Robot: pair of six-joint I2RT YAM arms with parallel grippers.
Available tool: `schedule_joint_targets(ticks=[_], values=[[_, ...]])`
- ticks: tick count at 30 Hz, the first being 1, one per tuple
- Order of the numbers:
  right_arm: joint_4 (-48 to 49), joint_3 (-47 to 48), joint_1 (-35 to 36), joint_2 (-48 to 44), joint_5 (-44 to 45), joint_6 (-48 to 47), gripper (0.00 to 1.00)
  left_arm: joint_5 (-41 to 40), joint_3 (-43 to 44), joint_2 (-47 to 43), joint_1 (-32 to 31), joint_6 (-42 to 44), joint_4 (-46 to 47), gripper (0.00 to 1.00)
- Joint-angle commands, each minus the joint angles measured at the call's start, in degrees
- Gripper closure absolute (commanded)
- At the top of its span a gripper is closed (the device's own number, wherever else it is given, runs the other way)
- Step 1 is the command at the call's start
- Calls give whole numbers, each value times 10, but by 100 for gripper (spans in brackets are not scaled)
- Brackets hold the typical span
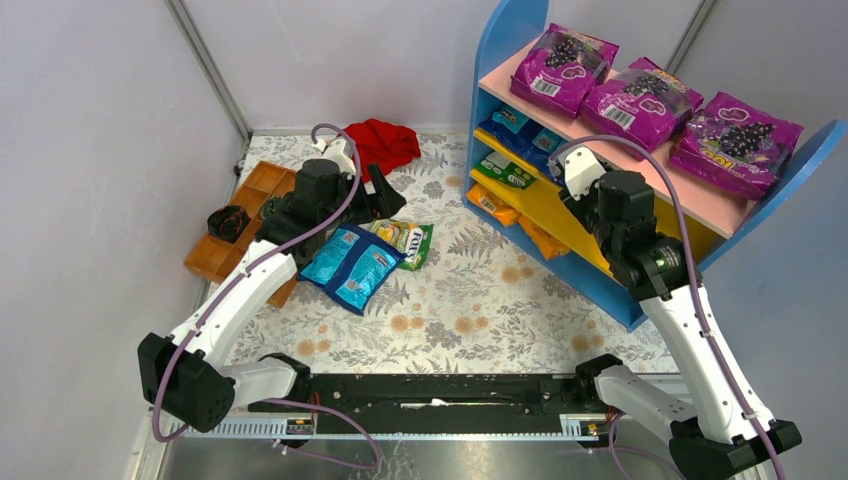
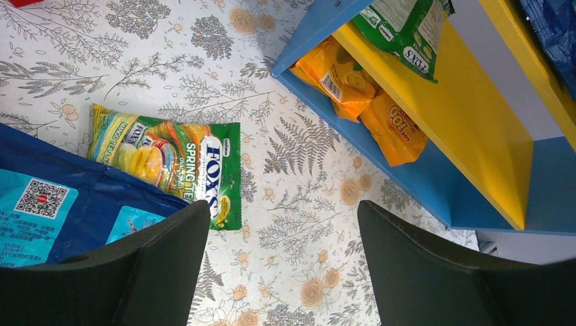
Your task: Place and organize the candy bags onto the shelf
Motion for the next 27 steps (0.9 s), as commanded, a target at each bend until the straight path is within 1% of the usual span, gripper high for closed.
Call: schedule_joint_targets(ticks=[1, 3, 7, 8, 12, 15, 18, 20, 21, 22, 24, 26, 27], values=[[32, 22, -3, 11, 4, -4, 50, 8, -1, -5, 1, -2, 32, 16], [36, 21, -3, 22, 16, -7, 51, 9, -1, -5, 2, -2, 32, 16], [64, 23, -3, 38, 50, 9, 63, 9, -2, -6, 1, -2, 32, 16], [76, 24, -3, 41, 54, 16, 64, 9, -2, -6, 1, -2, 32, 16], [111, 22, -3, 42, 39, 46, 64, 9, -2, -7, 1, -3, 32, 16], [121, 12, -3, 44, 26, 42, 64, 7, -1, -7, 1, -1, 31, 16], [129, -4, -3, 45, 55, 26, 63, 6, 0, -8, 1, -1, 30, 16], [131, -12, -3, 42, 72, 18, 60, 6, -1, -8, 1, -1, 30, 16], [131, -16, -3, 37, 72, 18, 54, 6, 0, -7, 1, 0, 30, 16], [131, -20, -3, 30, 64, 20, 46, 6, 1, -8, 1, 0, 30, 16], [126, -33, -3, 12, 30, 24, 33, 5, 1, -7, 1, 1, 29, 15], [117, -40, -2, -6, 3, 35, 26, 5, 1, -8, 1, 1, 29, 15], [108, -39, -2, -14, -5, 42, 24, 4, 1, -7, 1, 1, 29, 15]])
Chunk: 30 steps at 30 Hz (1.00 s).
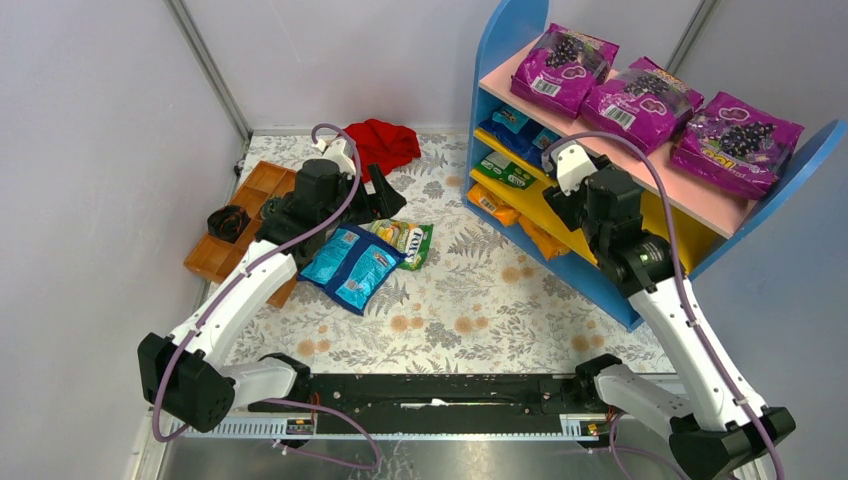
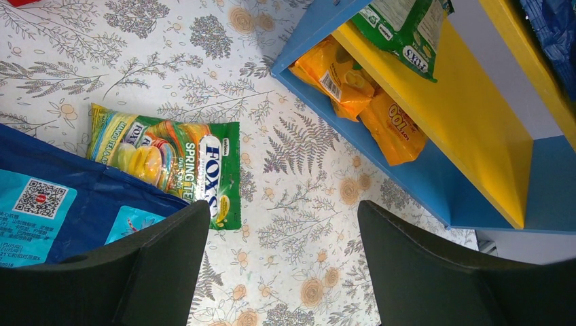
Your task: Place and organize the candy bags onto the shelf
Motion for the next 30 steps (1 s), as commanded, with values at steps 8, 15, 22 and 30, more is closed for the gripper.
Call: schedule_joint_targets(ticks=[8, 15, 22, 30], values=[[-31, 11, -10, -71, 11, 53, 25, 3, 0, -7, 2, 0, 30, 15], [-46, 31, -10, -101, -156, 123, 2, -3, 1, -10, 4, 7, 29, 12], [51, -18, -10, -118, -378, 264, 0, -5, -5, -8, 7, 8, 33, 9], [295, -169, 136, -81, -406, 467, 0, -30, -80, -29, 3, -18, 17, 9]])
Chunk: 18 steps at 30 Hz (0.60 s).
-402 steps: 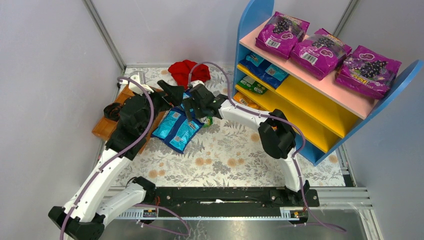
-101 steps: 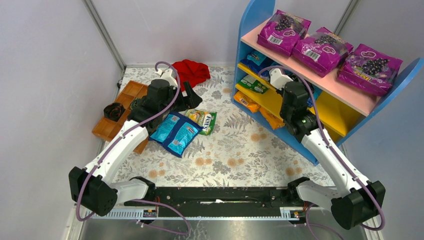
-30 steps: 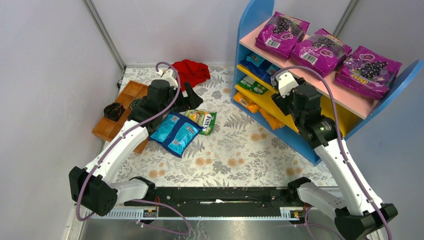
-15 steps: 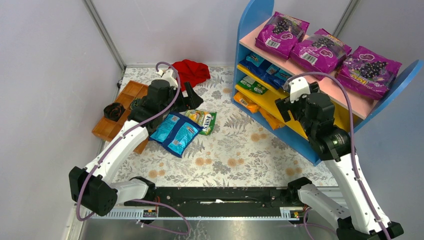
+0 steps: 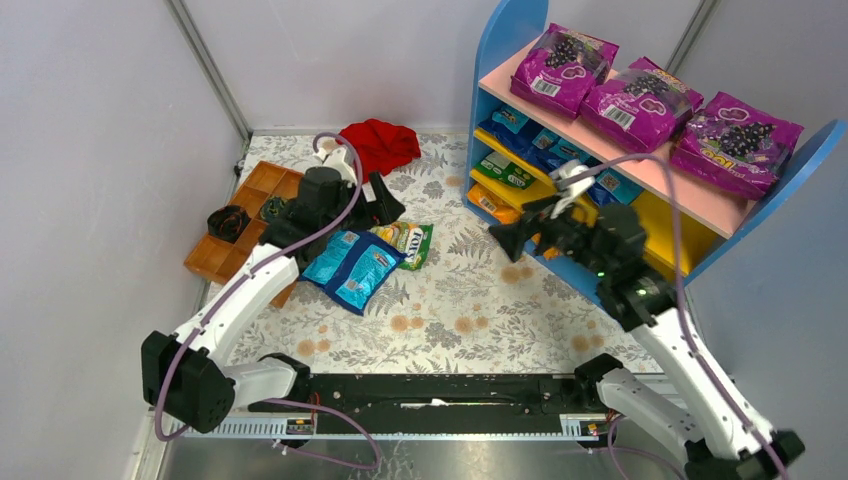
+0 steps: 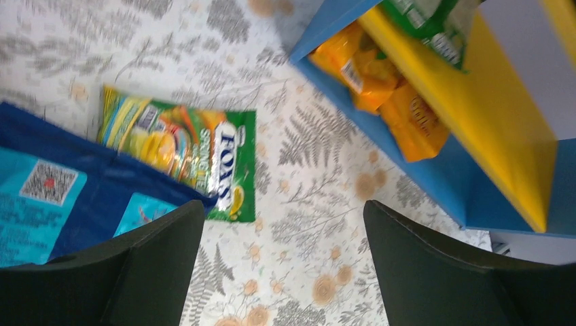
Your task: Place and organize the candy bags onto the shelf
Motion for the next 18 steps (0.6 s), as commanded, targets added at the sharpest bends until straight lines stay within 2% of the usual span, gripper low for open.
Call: schedule_joint_targets(ticks=[1, 4, 6, 8, 11, 14, 18], values=[[117, -48, 143, 40, 38, 74, 0, -43, -69, -42, -1, -25, -12, 9], [73, -31, 232, 107, 121, 46, 0, -130, -126, -94, 0, -66, -50, 10], [46, -16, 250, 155, 140, 56, 0, -196, -174, -130, 1, -105, -72, 10], [29, -7, 254, 198, 143, 79, 0, -228, -219, -155, 8, -154, -83, 5], [29, -17, 258, 226, 171, 121, 0, -180, -252, -158, 77, -179, -95, 5], [49, -64, 258, 211, 234, 164, 0, -123, -267, -145, 160, -185, -90, 10], [53, -104, 258, 175, 235, 172, 0, -117, -270, -107, 188, -210, -59, 13]])
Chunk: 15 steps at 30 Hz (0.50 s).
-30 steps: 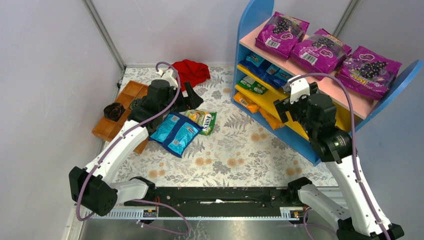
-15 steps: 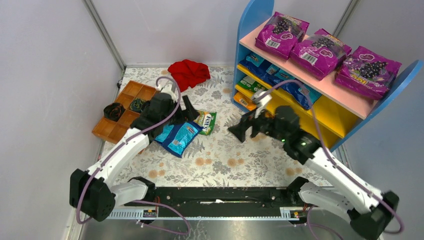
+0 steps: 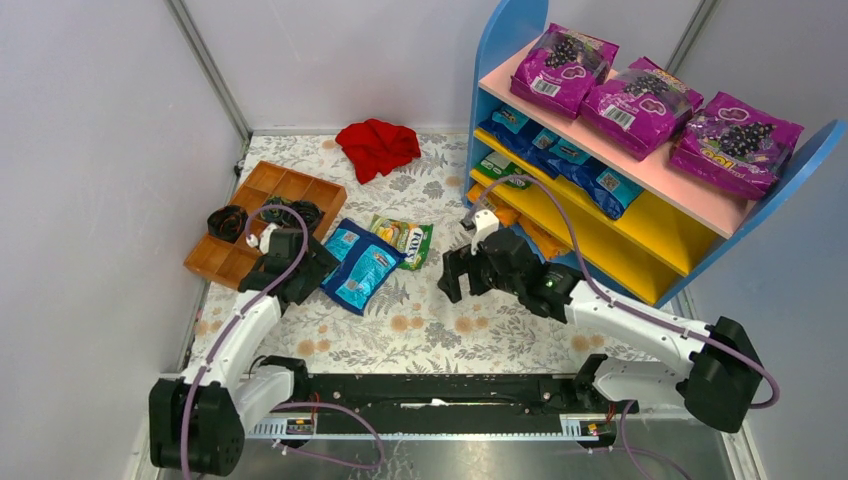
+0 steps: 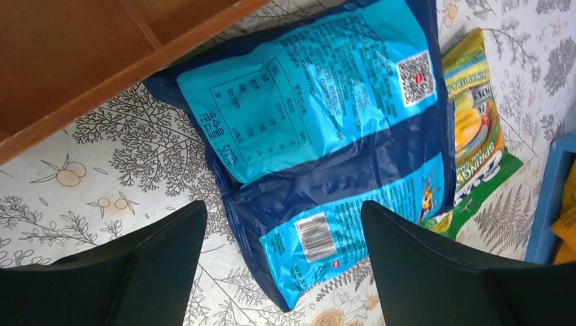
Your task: Place and organize the candy bags onto the shelf
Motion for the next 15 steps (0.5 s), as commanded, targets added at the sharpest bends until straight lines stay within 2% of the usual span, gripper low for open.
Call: schedule_joint_targets(ticks=[1, 5, 9, 12, 15], values=[[20, -28, 4, -48, 27, 31, 0, 27, -3, 38, 28, -46, 47, 16], [20, -56, 4, -107, 46, 39, 0, 48, -17, 79, 64, -80, 81, 28], [43, -97, 4, -196, 63, 72, 0, 77, -40, 102, 69, -97, 115, 42], [57, -120, 4, -258, 57, 95, 0, 72, -56, 107, 69, -109, 123, 45], [93, -157, 4, -319, 33, 78, 0, 61, -64, 103, 69, -108, 131, 47]])
